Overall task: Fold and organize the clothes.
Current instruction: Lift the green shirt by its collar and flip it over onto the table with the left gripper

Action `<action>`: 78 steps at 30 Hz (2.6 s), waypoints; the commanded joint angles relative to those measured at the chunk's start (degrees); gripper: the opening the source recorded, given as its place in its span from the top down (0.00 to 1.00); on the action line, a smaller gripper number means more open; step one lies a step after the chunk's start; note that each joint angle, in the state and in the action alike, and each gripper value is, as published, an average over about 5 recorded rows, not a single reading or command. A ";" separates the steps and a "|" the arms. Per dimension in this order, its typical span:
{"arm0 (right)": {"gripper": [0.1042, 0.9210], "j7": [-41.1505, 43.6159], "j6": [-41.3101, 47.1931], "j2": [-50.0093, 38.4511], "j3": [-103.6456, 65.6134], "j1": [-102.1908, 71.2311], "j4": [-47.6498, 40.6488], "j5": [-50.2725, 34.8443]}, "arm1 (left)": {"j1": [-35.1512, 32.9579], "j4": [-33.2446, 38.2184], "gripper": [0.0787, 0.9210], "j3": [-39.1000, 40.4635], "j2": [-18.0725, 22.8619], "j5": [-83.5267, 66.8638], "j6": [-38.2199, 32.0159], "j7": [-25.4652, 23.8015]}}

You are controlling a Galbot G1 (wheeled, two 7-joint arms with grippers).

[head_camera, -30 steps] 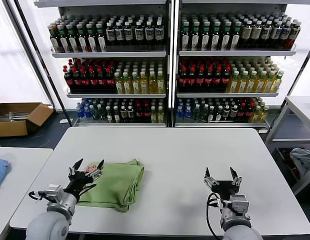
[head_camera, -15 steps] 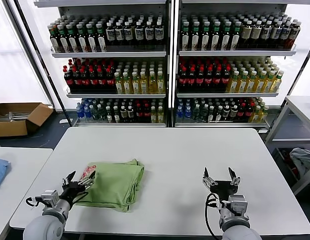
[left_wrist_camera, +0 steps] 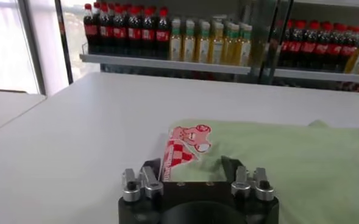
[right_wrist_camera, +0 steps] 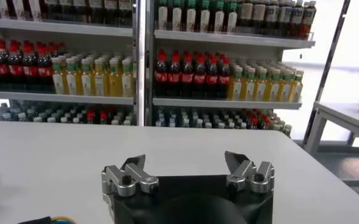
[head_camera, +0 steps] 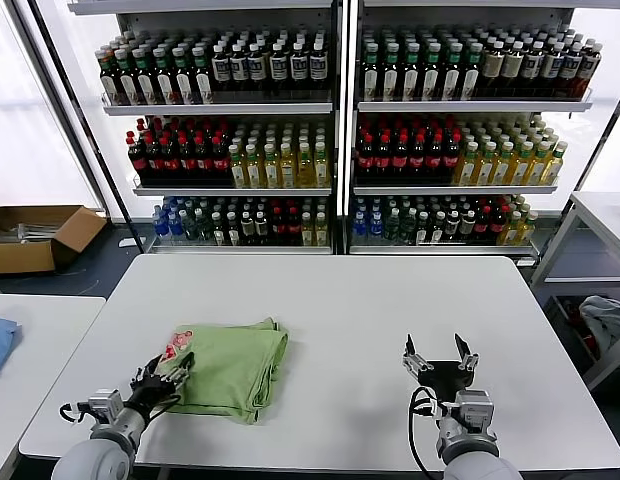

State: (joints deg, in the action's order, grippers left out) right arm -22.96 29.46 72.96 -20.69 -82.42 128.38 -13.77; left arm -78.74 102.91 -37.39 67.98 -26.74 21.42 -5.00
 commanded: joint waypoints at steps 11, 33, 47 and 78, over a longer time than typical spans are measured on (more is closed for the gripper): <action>0.12 -0.05 -0.28 0.01 -0.29 0.42 0.22 -0.04 | 0.16 -2.76 0.72 -0.34 0.00 0.06 -0.57 -1.48; 0.12 -0.20 -0.04 -0.17 0.49 2.91 -1.10 -0.51 | 3.16 -10.09 0.95 -24.25 -29.77 2.58 -4.18 -1.45; 0.12 -0.57 -0.15 0.75 -1.56 -0.40 -0.79 0.77 | -1.02 23.71 0.95 10.31 -1.89 10.21 2.69 7.82; 0.12 -1.02 3.12 4.41 2.42 2.52 -4.46 1.20 | 11.54 10.65 0.75 33.99 14.77 4.02 -2.42 10.93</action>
State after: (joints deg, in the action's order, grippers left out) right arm -23.46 30.81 77.01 -19.54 -83.08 125.53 -9.87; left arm -69.73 112.77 -7.56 78.91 -11.40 22.60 5.34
